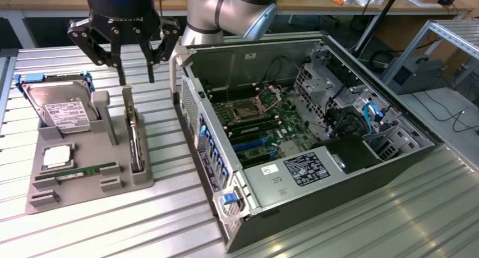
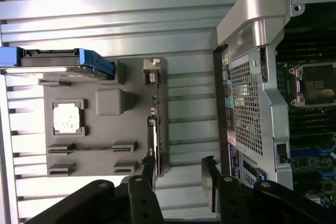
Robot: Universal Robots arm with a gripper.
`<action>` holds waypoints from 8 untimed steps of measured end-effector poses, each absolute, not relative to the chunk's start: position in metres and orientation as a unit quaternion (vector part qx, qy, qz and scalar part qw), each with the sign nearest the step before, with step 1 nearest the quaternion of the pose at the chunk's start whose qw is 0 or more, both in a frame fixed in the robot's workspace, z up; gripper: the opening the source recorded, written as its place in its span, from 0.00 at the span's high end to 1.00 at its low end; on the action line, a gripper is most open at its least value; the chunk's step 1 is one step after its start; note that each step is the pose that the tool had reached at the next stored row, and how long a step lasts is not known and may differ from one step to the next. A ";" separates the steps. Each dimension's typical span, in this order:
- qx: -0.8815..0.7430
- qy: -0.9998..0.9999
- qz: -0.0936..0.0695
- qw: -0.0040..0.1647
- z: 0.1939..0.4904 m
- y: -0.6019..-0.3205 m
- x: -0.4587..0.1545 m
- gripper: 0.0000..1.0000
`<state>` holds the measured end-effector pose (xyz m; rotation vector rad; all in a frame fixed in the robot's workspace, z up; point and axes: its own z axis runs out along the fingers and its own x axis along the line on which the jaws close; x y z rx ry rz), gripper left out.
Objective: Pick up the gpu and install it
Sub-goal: 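Pick up the gpu and move the gpu toward the slot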
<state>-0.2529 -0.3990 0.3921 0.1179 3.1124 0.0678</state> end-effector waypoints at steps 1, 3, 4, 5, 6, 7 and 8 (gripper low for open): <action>0.038 0.999 0.022 0.013 0.391 -0.399 -0.253 0.52; 0.038 0.999 0.022 0.013 0.388 -0.399 -0.254 0.52; 0.038 0.999 0.022 0.013 0.387 -0.399 -0.254 0.52; 0.038 0.999 0.022 0.013 0.387 -0.399 -0.254 0.52; 0.038 0.999 0.022 0.013 0.386 -0.399 -0.254 0.52; 0.038 0.999 0.022 0.013 0.385 -0.399 -0.254 0.52; 0.038 0.999 0.022 0.013 0.384 -0.399 -0.254 0.52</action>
